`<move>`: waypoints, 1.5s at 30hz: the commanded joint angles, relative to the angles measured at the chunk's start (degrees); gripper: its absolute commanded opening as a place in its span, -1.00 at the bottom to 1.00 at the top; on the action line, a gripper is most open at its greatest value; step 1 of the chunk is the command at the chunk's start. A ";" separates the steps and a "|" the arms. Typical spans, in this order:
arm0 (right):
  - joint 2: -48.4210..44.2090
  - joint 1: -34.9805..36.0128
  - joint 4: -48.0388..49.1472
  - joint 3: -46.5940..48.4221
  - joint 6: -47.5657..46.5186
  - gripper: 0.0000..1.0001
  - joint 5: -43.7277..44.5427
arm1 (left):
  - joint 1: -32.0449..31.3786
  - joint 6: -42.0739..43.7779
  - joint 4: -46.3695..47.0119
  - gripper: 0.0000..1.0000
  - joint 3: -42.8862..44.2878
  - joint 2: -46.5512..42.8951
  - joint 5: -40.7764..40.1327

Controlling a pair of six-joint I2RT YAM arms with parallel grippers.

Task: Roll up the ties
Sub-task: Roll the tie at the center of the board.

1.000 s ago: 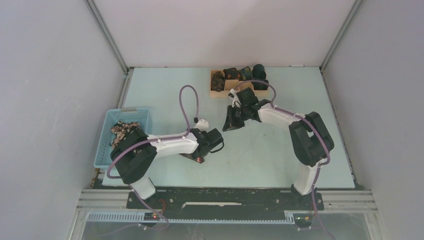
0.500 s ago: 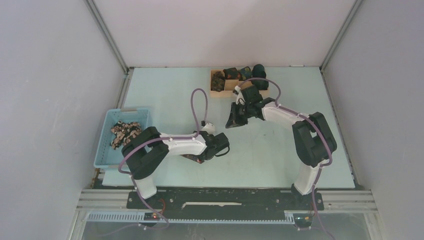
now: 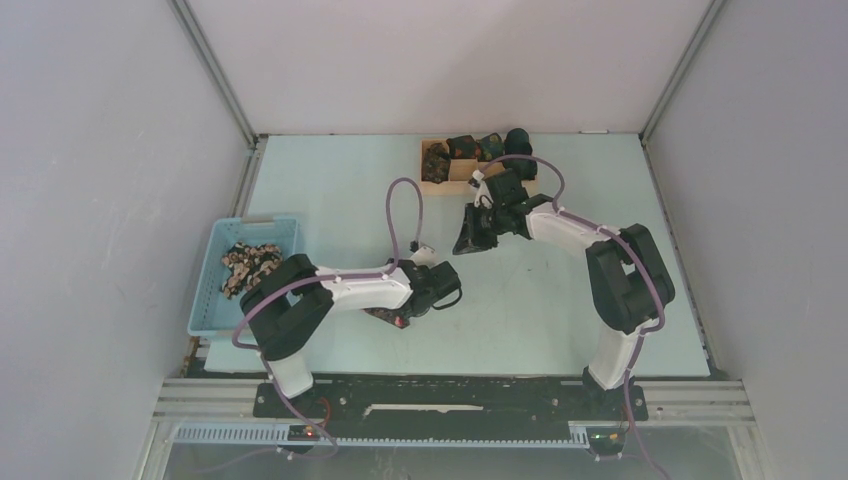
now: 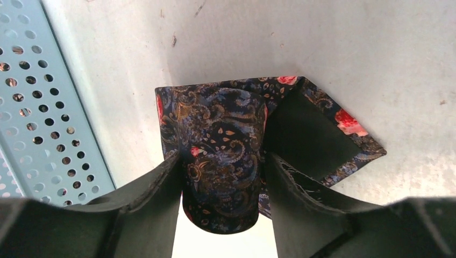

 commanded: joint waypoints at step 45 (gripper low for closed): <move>7.48 16.95 9.46 7.42 10.88 -0.47 -5.14 | 29.53 2.07 17.70 0.99 -19.44 -46.97 36.09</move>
